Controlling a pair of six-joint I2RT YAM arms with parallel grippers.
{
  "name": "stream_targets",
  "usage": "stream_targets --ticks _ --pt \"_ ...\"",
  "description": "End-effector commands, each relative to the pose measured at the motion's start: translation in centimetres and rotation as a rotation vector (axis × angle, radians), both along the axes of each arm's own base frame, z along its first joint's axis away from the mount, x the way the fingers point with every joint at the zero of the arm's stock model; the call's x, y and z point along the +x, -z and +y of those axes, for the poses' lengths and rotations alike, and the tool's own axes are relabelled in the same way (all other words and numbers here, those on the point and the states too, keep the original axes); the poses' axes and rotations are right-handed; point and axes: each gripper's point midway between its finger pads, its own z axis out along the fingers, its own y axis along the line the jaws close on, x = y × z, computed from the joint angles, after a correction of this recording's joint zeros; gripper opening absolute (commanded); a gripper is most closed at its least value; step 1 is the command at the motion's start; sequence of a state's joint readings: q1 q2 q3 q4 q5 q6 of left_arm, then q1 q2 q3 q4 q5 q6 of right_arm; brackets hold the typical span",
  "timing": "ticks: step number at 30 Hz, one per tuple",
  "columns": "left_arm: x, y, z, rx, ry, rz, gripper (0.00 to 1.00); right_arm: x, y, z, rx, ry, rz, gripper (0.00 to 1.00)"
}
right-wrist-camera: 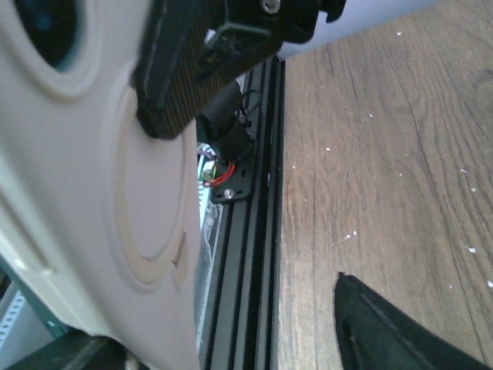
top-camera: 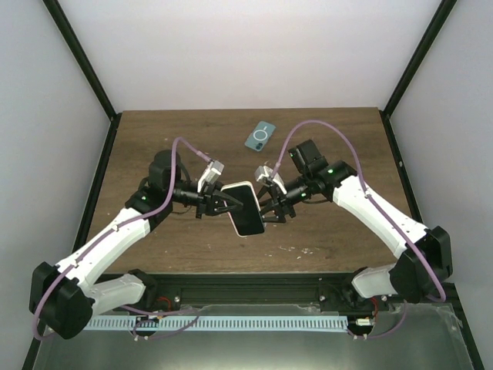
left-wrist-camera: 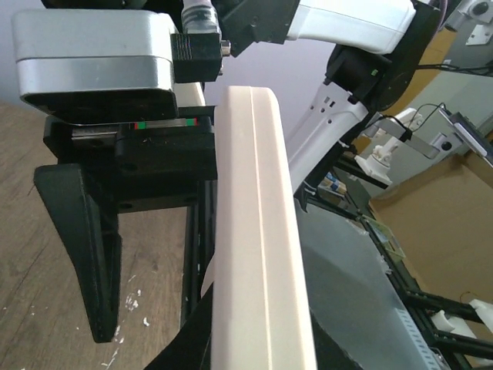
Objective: Take the phone out of the phone case
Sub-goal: Remove the phone case from the phone.
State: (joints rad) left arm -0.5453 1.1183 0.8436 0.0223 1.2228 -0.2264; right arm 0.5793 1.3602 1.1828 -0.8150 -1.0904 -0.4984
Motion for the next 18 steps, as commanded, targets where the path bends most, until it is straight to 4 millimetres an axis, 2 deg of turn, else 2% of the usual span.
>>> stream_targets --ticks 1,4,10,12,14,16,18 --pt "-2.1 2.8 -1.2 0.083 0.093 0.143 0.00 0.3 -9.1 2.2 0.326 -0.119 -0.204 0.54" --pt "-0.4 3.3 -1.2 0.126 -0.006 0.116 0.00 0.7 -7.9 2.4 0.302 -0.092 -0.167 0.39" --pt "5.8 4.3 0.7 0.167 -0.315 0.115 0.02 -0.5 -5.5 1.7 0.275 -0.100 -0.080 0.02" --pt "7.8 4.8 1.6 0.191 -0.425 0.120 0.07 -0.5 -4.2 1.5 0.256 -0.075 -0.044 0.01" --pt "9.6 5.4 2.4 0.222 -0.529 0.123 0.18 0.0 -2.4 1.5 0.227 -0.024 -0.003 0.01" --pt "11.3 5.9 3.2 0.249 -0.640 0.113 0.30 1.4 0.4 1.4 0.188 0.078 0.045 0.01" --pt "13.3 6.0 4.4 0.283 -0.773 0.095 0.47 2.8 3.9 0.9 0.149 0.183 0.108 0.01"
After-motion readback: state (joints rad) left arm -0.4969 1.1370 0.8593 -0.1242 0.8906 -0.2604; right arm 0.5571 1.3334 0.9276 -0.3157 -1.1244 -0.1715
